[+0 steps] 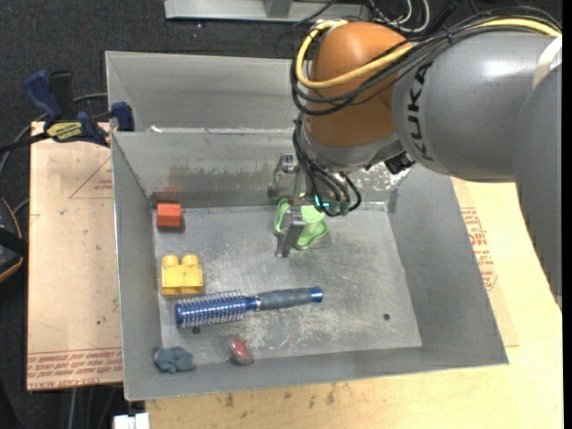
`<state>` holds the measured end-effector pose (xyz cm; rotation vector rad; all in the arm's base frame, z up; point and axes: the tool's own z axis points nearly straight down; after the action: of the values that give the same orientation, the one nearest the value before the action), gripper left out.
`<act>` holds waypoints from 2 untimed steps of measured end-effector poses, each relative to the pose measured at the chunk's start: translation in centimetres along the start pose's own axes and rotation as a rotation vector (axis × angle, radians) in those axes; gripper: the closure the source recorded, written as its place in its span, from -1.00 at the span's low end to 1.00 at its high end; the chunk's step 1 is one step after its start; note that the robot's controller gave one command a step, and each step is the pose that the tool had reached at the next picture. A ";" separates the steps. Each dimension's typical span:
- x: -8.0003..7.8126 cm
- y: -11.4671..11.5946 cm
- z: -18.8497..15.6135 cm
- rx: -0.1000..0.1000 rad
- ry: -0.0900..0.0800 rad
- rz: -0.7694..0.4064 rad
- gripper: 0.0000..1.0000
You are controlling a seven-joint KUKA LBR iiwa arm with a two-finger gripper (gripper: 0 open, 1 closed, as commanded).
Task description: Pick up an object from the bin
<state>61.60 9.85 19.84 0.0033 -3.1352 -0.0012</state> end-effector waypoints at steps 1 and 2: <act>7.2 -3.7 5.3 0.001 -0.002 0.225 -1.00; 10.0 -4.0 12.6 -0.001 -0.016 -0.118 -1.00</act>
Offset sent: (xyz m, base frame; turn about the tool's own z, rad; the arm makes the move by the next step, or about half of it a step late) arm -0.0707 -0.0370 -0.0501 0.2249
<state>51.54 5.89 7.32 0.1897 -3.1452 -0.0027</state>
